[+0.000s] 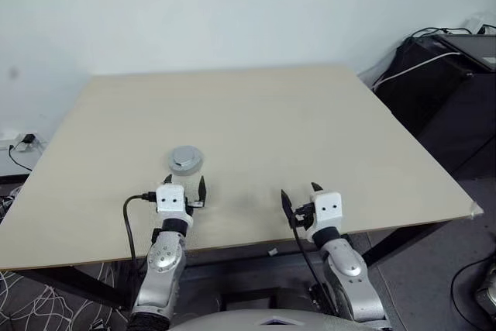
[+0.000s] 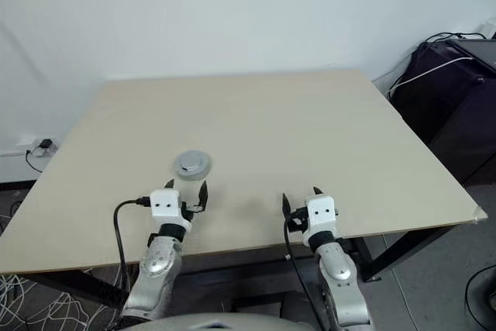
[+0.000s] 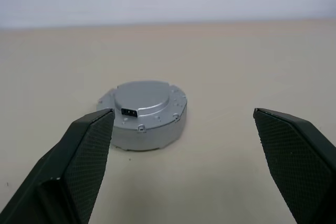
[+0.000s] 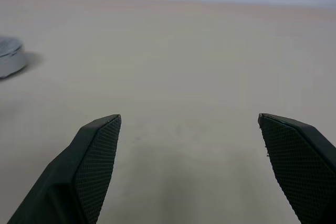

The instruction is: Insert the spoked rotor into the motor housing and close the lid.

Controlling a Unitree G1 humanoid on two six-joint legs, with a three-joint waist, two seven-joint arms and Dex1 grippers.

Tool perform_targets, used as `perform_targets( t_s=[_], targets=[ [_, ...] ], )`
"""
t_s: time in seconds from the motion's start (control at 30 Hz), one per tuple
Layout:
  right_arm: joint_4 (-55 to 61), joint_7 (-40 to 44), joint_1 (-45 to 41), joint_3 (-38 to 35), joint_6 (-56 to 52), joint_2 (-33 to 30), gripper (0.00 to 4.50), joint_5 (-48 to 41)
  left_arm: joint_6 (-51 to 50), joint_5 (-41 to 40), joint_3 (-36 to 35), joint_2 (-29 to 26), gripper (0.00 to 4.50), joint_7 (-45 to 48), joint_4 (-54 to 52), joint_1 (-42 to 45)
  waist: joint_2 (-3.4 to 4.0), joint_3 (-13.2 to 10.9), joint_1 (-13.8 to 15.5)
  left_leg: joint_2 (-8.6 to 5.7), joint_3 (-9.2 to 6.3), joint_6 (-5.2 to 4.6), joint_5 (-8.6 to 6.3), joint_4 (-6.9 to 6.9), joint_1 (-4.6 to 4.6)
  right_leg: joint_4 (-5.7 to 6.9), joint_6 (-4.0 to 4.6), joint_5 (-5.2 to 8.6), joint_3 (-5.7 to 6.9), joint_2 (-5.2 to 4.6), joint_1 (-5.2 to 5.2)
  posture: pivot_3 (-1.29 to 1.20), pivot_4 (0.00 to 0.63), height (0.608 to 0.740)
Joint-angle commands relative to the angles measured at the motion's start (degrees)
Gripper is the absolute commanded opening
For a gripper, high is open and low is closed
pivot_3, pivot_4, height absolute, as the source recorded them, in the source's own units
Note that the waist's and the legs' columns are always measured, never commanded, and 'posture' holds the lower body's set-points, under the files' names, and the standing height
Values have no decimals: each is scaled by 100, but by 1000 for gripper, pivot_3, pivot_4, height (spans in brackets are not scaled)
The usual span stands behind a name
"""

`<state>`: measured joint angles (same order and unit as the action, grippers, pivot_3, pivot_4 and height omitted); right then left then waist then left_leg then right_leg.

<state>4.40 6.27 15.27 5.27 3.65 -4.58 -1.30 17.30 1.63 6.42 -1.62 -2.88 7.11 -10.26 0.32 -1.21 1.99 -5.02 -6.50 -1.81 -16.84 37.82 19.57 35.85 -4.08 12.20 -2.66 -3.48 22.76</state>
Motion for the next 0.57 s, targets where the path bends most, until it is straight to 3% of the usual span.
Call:
perform_targets(
  t_s=[0.03,0.07,0.17,0.5,0.57],
  targets=[
    [124,-267,-22,-168,374,123,4500,85,518,167,27,66,4477,-39,-11,2,6,-4,2,0,0,0,0,0,1,0,0,0,1,0,0,0,0,740],
    [149,-319,-16,-189,422,148,4313,112,589,148,-10,89,4498,-44,0,-4,9,-5,0,0,0,0,0,1,1,0,0,0,1,-1,0,0,0,740],
    [150,-382,-17,-224,492,182,3638,123,694,130,-144,169,3900,-151,32,-1,9,-6,-5,0,0,-1,0,1,1,0,-1,1,2,-1,-1,0,0,740],
    [-15,-529,-79,-242,595,270,311,211,850,184,-284,302,596,-210,187,1,9,-7,-10,0,0,-2,1,2,1,0,-2,0,2,-1,-1,0,0,740],
    [-53,-609,-95,-266,703,298,0,260,880,170,-303,317,38,-207,202,-1,9,-7,-11,-1,0,-2,0,2,1,0,-2,0,2,-1,-1,0,0,740]
  ],
)
